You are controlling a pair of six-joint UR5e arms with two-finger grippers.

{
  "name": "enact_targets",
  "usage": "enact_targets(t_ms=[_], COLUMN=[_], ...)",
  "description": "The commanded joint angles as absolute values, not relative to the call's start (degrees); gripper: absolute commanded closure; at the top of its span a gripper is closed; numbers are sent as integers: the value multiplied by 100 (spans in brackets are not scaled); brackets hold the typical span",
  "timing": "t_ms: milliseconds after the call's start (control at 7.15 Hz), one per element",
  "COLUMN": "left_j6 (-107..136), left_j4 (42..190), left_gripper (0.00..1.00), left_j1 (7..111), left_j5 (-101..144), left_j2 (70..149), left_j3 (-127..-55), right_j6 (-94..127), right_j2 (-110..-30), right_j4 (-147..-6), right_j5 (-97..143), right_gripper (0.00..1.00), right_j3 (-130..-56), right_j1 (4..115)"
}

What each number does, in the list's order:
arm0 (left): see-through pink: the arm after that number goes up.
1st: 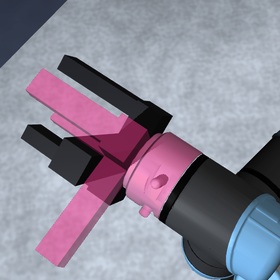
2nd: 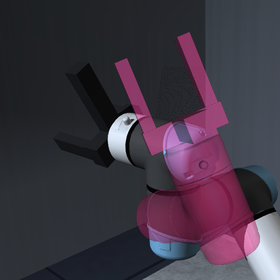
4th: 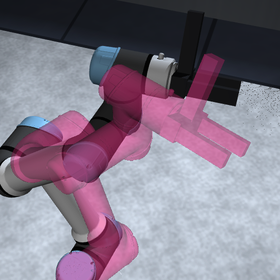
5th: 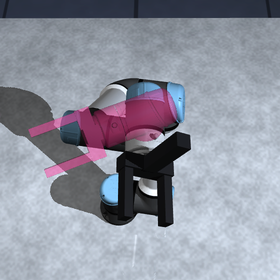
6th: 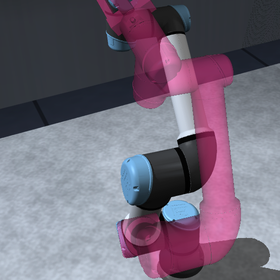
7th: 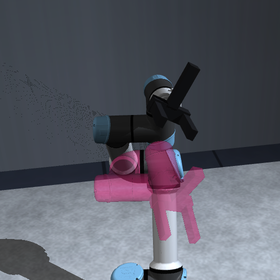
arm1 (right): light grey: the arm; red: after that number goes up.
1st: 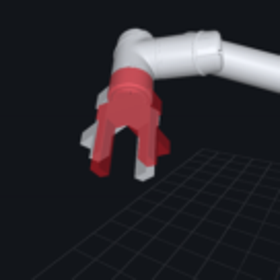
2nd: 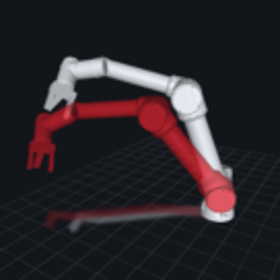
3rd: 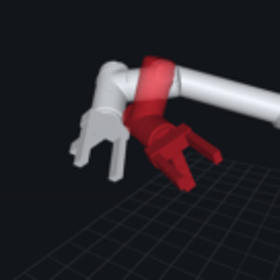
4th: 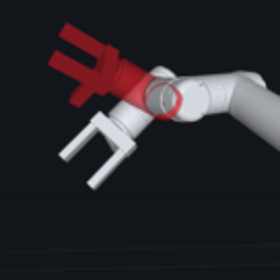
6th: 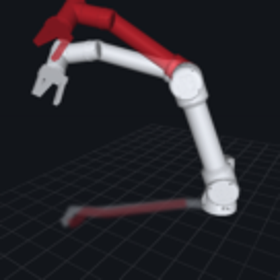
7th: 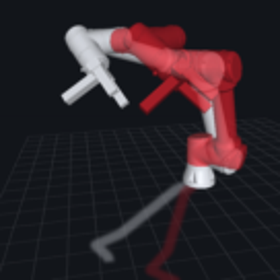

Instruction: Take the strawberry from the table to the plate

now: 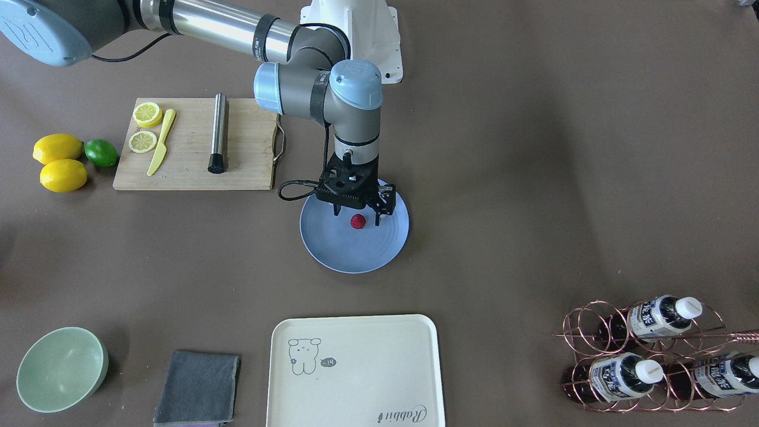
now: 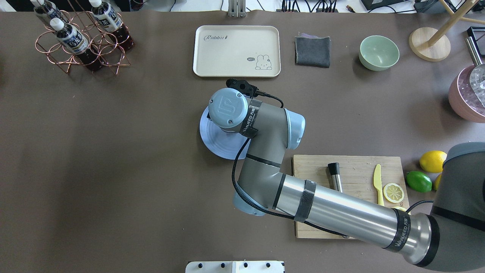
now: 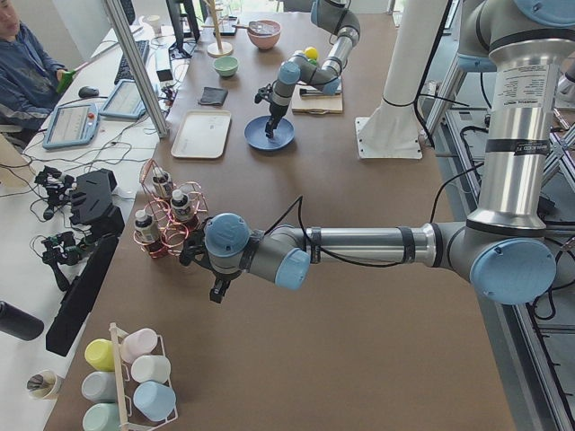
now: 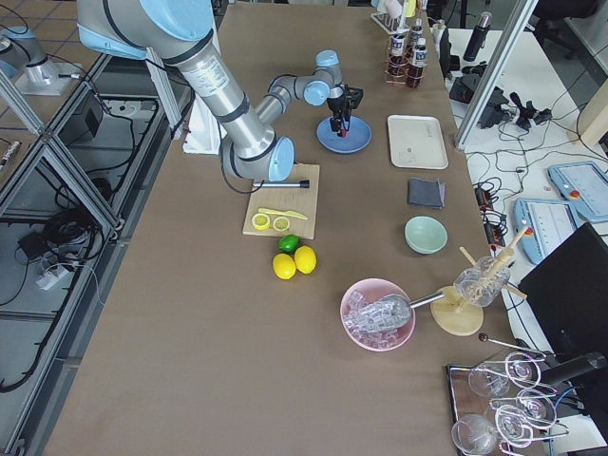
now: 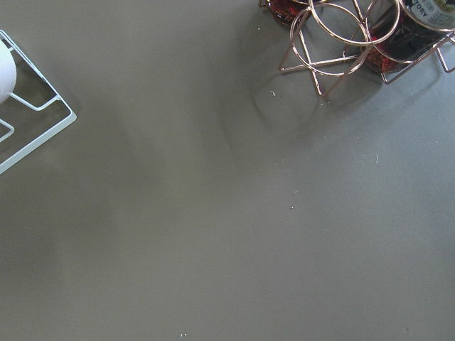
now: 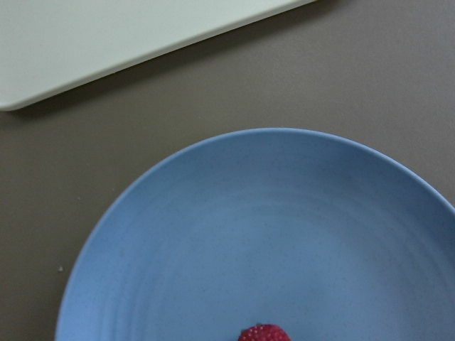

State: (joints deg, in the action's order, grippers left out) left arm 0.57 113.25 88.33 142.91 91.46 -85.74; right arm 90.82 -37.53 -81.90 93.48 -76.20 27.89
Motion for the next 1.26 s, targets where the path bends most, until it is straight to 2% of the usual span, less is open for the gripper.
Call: enact_targets(t_ms=[0,280,699,1119], left_j6=[44,-595,-650,-642], left_j4=[11338,11294,10595,9540], left_gripper=[2,2,2,2], left_j1=[8833,8929,9061,9053], left_j5=[14291,14195,14072,13492], left_j2=[9132,9106,8973,9279], left_j3=[-8578,-8508,-8568,-8631], right_j6=[8573,7503,5361,3126], right_j2=[-3752,-4171,-6172,-7878], right_j4=[-8383,-8945,-8965,-8904], right_j5=[10155,11087,11916,12760], right_gripper=[0,0,0,0], right_j3=[-7804,-8267,-9647,-10159], right_j1=[3415,4215,5322,6676])
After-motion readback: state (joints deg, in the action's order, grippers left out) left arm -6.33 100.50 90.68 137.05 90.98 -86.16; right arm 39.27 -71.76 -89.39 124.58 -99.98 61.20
